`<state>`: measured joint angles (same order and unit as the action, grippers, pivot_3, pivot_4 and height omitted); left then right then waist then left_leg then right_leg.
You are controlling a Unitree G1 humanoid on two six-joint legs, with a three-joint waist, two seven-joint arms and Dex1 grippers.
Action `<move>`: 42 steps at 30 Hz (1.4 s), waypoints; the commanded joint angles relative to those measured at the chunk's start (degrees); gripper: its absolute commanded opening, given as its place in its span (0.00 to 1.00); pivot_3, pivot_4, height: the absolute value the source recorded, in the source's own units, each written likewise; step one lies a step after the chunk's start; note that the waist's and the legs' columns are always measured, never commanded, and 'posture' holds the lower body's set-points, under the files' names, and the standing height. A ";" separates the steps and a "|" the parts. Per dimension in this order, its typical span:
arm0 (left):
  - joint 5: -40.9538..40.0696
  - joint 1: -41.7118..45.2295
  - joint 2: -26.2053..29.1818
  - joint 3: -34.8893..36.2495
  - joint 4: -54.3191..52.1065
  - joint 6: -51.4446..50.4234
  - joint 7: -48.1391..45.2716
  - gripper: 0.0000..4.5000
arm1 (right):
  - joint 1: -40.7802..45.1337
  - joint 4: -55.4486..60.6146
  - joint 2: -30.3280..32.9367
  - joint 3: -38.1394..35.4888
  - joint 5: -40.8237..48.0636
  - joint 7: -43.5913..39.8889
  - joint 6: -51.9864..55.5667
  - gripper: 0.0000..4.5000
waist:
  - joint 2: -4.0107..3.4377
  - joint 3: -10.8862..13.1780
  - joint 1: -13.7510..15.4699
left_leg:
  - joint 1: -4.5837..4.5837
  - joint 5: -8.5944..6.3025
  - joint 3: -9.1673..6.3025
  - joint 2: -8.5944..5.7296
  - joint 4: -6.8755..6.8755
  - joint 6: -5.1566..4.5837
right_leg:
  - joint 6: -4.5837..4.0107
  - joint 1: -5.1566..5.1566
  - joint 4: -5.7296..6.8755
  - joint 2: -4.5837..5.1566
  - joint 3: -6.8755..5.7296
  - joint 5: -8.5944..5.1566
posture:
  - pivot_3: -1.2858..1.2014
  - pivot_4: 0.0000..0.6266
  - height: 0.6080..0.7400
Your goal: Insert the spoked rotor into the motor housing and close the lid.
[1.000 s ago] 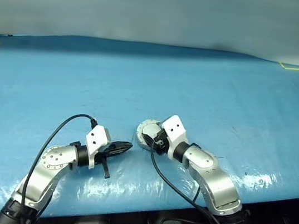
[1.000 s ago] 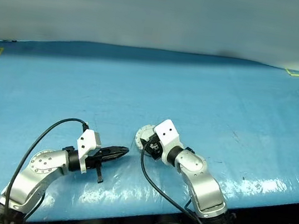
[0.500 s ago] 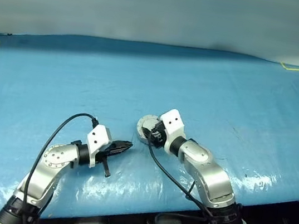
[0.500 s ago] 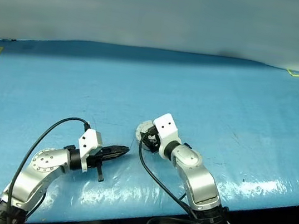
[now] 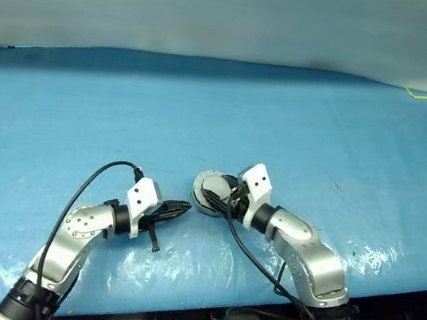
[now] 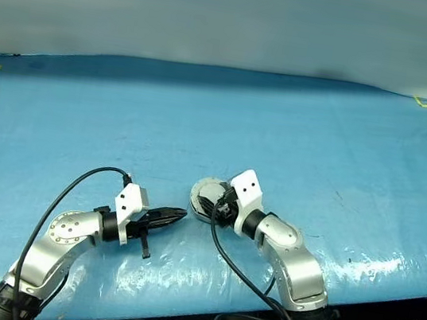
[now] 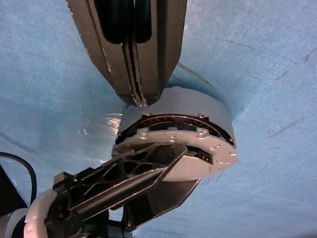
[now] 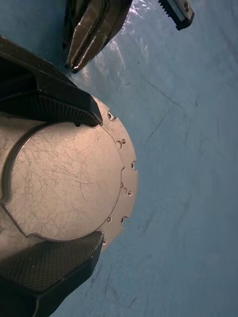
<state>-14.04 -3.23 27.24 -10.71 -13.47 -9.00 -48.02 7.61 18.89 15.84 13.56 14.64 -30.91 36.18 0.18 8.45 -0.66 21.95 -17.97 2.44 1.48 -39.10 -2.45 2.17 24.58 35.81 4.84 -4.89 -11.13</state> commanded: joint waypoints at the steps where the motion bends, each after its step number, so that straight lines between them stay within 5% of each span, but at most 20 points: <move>1: 0.06 0.36 0.04 0.11 -0.28 1.51 -0.26 0.00 | 0.40 0.25 -1.99 -0.11 0.97 1.28 0.04 0.67 | 0.02 0.01 -0.02 | 0.00 0.00 0.00 0.01 0.00 0.01 | 0.00 0.00 0.00 -0.01 0.00 0.00 | 0.52 0.24 1.00; 21: 0.27 0.44 -0.03 0.30 -0.55 1.73 0.30 0.00 | 1.71 -11.64 0.07 6.51 -13.08 10.94 4.76 0.67 | 0.08 -0.14 0.00 | -0.39 0.15 0.01 0.14 -0.28 0.19 | -0.14 -0.21 0.13 -0.19 0.17 -0.09 | 0.52 0.24 1.00; 42: 0.37 4.20 -2.86 2.63 6.42 4.57 2.73 0.00 | -1.62 -4.59 6.28 10.20 -9.85 0.88 4.20 0.67 | -0.01 -0.61 0.80 | -0.33 -0.06 -0.19 -0.02 -0.41 -0.10 | -0.26 -0.57 0.03 -0.14 0.14 -0.03 | 0.52 0.24 1.00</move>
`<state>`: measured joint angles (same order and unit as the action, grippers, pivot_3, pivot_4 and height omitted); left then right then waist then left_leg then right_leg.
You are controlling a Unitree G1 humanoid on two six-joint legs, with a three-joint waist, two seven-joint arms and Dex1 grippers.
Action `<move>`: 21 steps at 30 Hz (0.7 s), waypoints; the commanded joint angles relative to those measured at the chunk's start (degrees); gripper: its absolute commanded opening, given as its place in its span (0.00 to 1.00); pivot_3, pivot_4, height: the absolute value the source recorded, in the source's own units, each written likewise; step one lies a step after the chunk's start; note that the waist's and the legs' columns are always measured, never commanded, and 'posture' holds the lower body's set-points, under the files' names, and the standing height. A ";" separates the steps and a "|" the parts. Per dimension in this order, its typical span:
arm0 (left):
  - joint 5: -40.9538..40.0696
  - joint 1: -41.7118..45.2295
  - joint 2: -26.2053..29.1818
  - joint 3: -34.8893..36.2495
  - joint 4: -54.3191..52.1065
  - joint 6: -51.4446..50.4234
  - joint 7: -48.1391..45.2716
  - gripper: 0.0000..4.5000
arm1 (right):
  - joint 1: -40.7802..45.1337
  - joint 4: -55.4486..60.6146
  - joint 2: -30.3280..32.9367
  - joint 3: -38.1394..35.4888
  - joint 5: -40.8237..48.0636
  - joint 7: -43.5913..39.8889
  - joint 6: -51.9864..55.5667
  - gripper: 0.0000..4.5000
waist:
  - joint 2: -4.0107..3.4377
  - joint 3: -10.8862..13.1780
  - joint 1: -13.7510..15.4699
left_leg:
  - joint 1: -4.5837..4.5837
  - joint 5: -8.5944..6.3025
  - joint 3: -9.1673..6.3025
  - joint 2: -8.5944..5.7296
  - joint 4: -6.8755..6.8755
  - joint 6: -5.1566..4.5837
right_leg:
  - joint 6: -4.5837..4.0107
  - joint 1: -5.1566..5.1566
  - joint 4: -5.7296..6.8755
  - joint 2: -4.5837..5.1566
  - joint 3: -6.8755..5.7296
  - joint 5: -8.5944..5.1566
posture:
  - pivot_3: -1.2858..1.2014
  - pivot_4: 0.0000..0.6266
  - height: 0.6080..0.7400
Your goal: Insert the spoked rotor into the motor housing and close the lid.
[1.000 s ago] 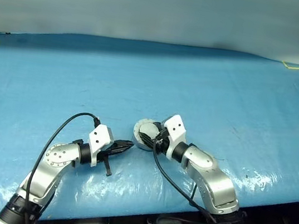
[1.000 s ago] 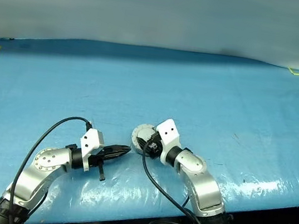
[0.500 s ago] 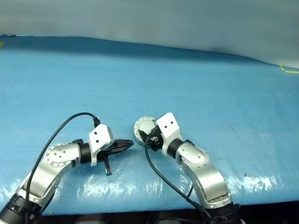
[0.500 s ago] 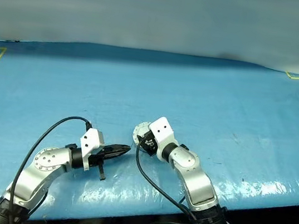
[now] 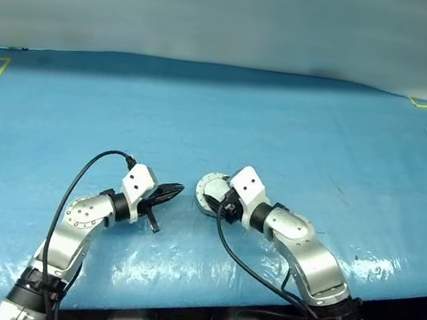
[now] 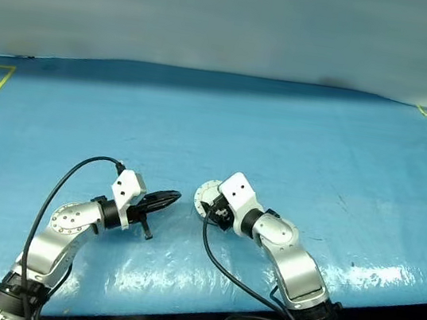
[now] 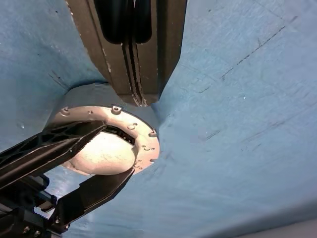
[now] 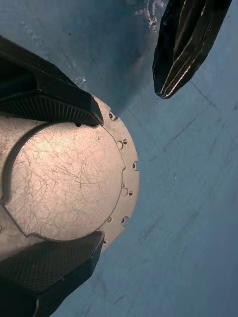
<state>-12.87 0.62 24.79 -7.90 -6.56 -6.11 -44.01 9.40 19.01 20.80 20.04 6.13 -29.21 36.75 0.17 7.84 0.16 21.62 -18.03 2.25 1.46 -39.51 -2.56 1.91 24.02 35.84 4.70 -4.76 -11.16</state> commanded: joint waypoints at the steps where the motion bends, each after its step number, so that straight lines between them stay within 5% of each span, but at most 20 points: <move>1: -1.14 0.22 -0.47 -0.31 -0.50 2.09 -1.92 0.00 | -3.36 -4.89 1.19 3.54 -1.22 -0.89 3.62 0.67 | 0.00 0.00 -0.04 | -0.02 -0.02 0.00 0.01 0.00 0.00 | 0.02 -0.02 0.00 0.00 -0.01 -0.02 | 0.52 0.24 1.00; 21: 4.82 8.01 -6.53 -5.81 10.12 3.24 -0.63 0.00 | -3.61 -4.70 -0.81 2.30 -1.64 0.30 2.95 0.67 | 0.04 -0.07 -0.18 | -0.18 -0.04 -0.21 0.04 -0.02 0.04 | 0.00 -0.27 0.04 -0.09 -0.17 -0.26 | 0.52 0.24 1.00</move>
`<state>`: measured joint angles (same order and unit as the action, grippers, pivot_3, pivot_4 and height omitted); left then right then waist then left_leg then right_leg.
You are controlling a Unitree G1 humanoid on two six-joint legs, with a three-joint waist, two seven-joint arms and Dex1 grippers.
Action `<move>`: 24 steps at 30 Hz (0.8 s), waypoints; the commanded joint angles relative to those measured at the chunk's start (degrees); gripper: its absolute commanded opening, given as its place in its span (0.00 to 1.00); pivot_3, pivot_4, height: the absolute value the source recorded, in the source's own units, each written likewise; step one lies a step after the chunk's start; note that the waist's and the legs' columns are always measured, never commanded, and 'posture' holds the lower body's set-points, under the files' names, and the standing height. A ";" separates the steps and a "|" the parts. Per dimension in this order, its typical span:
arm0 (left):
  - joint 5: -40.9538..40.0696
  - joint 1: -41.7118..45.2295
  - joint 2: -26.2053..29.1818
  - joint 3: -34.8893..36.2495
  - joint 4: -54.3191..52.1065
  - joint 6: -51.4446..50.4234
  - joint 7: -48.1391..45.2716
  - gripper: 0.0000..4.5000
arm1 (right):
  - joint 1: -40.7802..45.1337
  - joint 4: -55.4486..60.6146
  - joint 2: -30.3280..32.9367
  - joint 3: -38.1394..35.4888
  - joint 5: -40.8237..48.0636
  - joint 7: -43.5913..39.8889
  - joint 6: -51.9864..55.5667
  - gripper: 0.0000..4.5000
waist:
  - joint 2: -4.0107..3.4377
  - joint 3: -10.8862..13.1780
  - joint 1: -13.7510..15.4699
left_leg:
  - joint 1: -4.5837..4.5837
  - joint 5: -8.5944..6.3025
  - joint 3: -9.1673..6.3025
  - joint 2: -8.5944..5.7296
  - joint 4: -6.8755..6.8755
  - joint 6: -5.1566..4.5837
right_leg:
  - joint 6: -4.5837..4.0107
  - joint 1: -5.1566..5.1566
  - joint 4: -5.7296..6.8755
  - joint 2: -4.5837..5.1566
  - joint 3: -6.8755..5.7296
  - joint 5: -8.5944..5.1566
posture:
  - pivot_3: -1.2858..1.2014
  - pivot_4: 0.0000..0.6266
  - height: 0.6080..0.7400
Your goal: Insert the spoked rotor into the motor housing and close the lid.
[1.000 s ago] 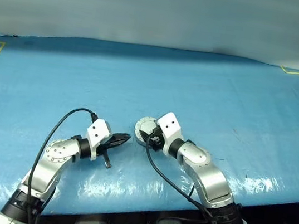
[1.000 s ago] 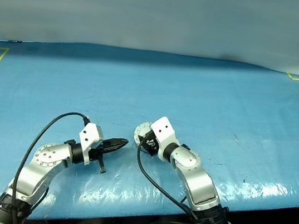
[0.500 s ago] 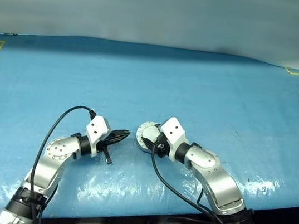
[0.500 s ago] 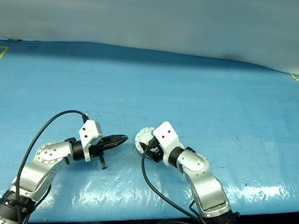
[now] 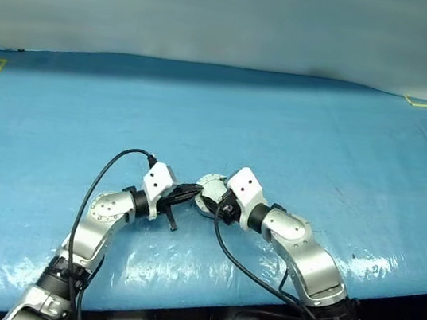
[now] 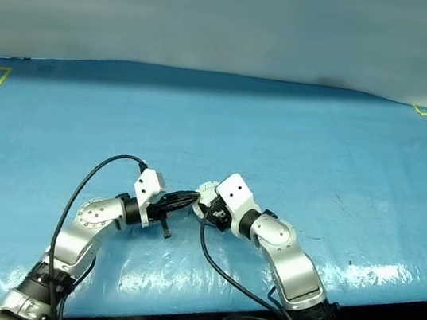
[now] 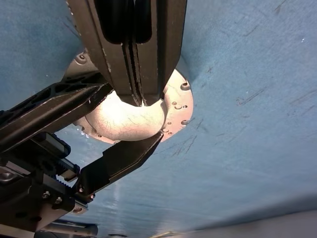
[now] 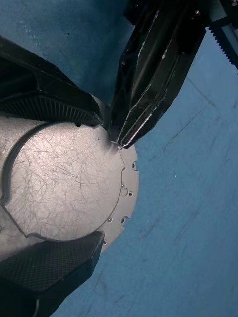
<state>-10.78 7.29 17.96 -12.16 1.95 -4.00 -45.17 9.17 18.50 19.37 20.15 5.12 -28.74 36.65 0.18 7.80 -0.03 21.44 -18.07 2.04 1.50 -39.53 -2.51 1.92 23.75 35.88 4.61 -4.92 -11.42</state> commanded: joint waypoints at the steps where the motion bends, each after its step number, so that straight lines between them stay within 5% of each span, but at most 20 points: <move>1: 3.72 1.56 0.52 -2.02 2.32 1.62 0.57 0.00 | -3.56 -4.04 0.64 2.06 -0.63 -0.07 3.10 0.67 | 0.01 -0.08 0.06 | -0.01 0.00 -0.02 0.00 0.00 0.00 | 0.00 -0.03 0.00 0.00 -0.02 0.00 | 0.52 0.24 1.00; 24: 4.41 1.76 0.65 -4.10 2.37 1.65 -1.55 0.00 | -4.05 -2.92 0.81 0.64 -0.78 0.73 1.56 0.67 | -0.12 -0.33 0.77 | -0.10 0.00 -0.06 -0.03 -0.01 0.00 | 0.08 -0.14 -0.03 0.09 -0.06 -0.10 | 0.52 0.24 1.00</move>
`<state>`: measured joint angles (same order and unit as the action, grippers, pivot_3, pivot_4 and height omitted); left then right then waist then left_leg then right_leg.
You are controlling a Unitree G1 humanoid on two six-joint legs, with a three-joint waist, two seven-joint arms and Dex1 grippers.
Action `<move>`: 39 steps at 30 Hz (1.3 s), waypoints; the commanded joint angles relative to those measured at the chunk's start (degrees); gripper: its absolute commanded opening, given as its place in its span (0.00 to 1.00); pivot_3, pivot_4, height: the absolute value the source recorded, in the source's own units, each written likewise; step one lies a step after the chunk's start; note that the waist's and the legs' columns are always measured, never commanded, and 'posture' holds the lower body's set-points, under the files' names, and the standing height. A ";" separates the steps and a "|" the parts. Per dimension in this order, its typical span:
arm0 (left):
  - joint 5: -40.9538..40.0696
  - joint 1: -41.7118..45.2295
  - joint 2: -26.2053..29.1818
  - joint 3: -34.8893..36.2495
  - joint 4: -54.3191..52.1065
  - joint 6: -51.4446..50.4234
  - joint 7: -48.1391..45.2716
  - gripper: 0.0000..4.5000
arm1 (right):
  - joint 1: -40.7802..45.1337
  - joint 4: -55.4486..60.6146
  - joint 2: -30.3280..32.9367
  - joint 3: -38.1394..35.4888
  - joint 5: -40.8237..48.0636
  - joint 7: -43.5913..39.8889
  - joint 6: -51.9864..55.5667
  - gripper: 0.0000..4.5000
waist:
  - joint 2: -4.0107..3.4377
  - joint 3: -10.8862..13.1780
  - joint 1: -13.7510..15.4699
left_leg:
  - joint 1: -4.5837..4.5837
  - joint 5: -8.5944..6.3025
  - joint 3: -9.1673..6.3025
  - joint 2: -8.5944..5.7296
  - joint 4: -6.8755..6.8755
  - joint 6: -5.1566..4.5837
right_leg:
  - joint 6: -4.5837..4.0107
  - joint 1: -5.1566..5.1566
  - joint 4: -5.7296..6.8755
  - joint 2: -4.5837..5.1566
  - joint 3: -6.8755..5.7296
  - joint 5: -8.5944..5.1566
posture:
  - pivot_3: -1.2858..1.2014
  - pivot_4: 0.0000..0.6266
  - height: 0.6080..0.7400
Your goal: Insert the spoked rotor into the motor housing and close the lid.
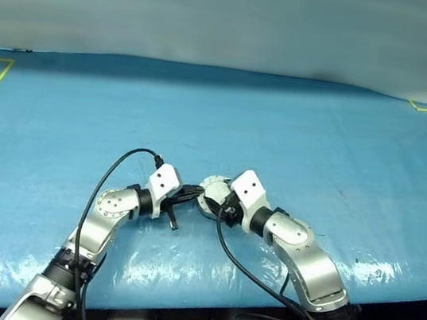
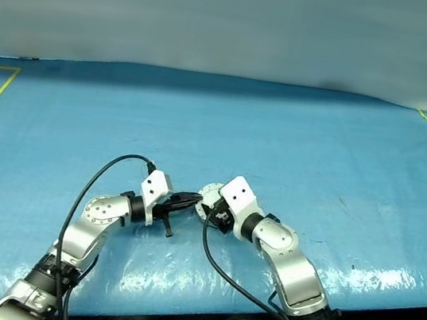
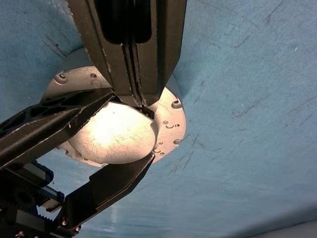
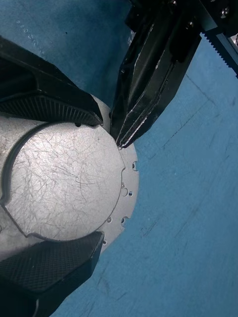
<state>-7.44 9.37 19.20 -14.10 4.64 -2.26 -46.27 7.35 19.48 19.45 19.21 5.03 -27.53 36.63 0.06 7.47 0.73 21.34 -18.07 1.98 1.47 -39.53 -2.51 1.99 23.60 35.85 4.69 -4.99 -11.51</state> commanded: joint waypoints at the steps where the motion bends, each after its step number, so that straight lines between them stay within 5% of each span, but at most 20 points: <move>1: 1.18 -0.30 -0.74 -2.30 -0.33 -0.11 -0.35 0.00 | -2.20 -3.75 0.79 1.87 -0.90 -0.76 -0.01 0.75 | 0.00 0.00 0.03 | 0.00 0.00 0.00 0.00 0.00 0.00 | 0.00 0.00 0.00 0.00 0.00 0.00 | 0.52 0.24 1.00; 5: 1.65 -0.42 -1.17 -2.31 -0.33 -0.28 0.21 0.00 | -2.48 -1.47 -0.37 0.42 2.29 -2.57 -1.75 0.99 | 0.00 0.01 0.18 | 0.00 0.00 0.00 -0.01 0.00 0.00 | 0.01 0.00 0.00 0.01 0.00 0.00 | 0.52 0.24 1.00; 17: 2.12 -1.31 -0.71 -2.42 -1.94 -1.67 -0.02 0.00 | -2.43 3.04 -8.03 -20.73 14.85 2.94 -8.73 0.99 | -0.18 0.23 0.47 | 0.26 0.00 -0.04 -0.10 -0.03 -0.01 | 0.03 0.17 -0.04 0.05 -0.02 0.12 | 0.52 0.24 1.00; 27: 2.42 -1.55 -0.33 -2.50 -2.34 -1.77 -0.22 0.00 | -7.77 -3.26 -10.38 -36.25 41.93 4.44 15.02 0.99 | -0.30 0.30 0.44 | 0.26 -0.04 -0.04 -0.10 -0.01 -0.07 | 0.04 0.15 -0.03 0.08 -0.04 0.25 | 0.52 0.24 1.00; 32: 2.63 -1.39 -0.27 -2.39 -2.11 -1.54 -0.09 0.00 | -8.61 -7.05 -14.30 -40.26 52.11 6.52 20.08 0.99 | -0.35 0.31 0.39 | 0.26 -0.05 -0.04 -0.11 -0.01 -0.09 | -0.15 0.16 -0.01 0.09 -0.03 0.14 | 0.52 0.24 1.00; 39: 2.90 -1.48 0.06 -2.36 -2.23 -1.66 -0.22 0.00 | -9.80 -11.19 -21.19 -40.16 54.88 10.15 17.67 0.99 | -0.35 0.29 0.26 | 0.25 -0.06 -0.04 -0.13 -0.01 -0.11 | 0.15 0.16 -0.01 0.09 0.00 0.29 | 0.52 0.24 1.00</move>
<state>-5.67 8.63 18.92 -14.39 2.39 -3.19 -45.92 -1.94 9.16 -0.96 -21.36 58.97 -18.33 54.98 -0.29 7.77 0.99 21.58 -18.13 1.94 1.35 -39.54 -2.62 2.16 23.77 35.84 4.77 -4.98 -11.23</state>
